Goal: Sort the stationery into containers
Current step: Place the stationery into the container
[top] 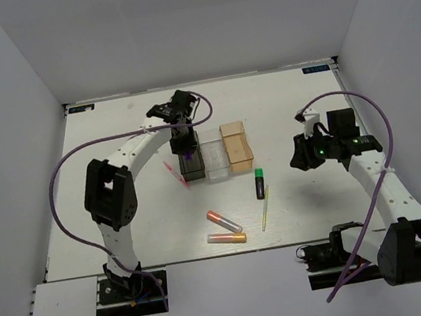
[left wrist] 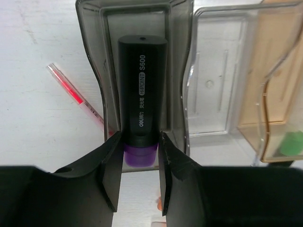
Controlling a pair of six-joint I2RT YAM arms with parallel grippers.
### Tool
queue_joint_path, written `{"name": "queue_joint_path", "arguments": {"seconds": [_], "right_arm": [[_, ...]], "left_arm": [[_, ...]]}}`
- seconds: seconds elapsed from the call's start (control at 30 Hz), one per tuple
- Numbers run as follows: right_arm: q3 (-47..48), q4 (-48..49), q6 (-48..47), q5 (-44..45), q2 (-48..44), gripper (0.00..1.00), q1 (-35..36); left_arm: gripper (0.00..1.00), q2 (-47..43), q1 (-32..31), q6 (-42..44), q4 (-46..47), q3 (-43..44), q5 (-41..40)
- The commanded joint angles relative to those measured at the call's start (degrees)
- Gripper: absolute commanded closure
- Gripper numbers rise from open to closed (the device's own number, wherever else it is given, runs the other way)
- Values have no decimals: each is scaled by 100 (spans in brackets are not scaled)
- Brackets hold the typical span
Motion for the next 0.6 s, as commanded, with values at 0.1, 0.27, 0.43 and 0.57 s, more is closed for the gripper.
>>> {"name": "queue_joint_path", "arguments": {"seconds": [0.1,0.27,0.43,0.57], "right_arm": [[122,-111,-112,-147,91,50,-8],[166,-208,-147,-252,161,38,-26],[245,-304,-112,-472,362,35,27],[324,-322,46,-578,617,41,123]], "left_arm": [[70,-76,-31,49,-78,225,-116],[49,-59,-40,40,-104,208,-64],[37,-208,-48,40,-113,173,-11],[35,-419,-48,14,-122,6,33]]}}
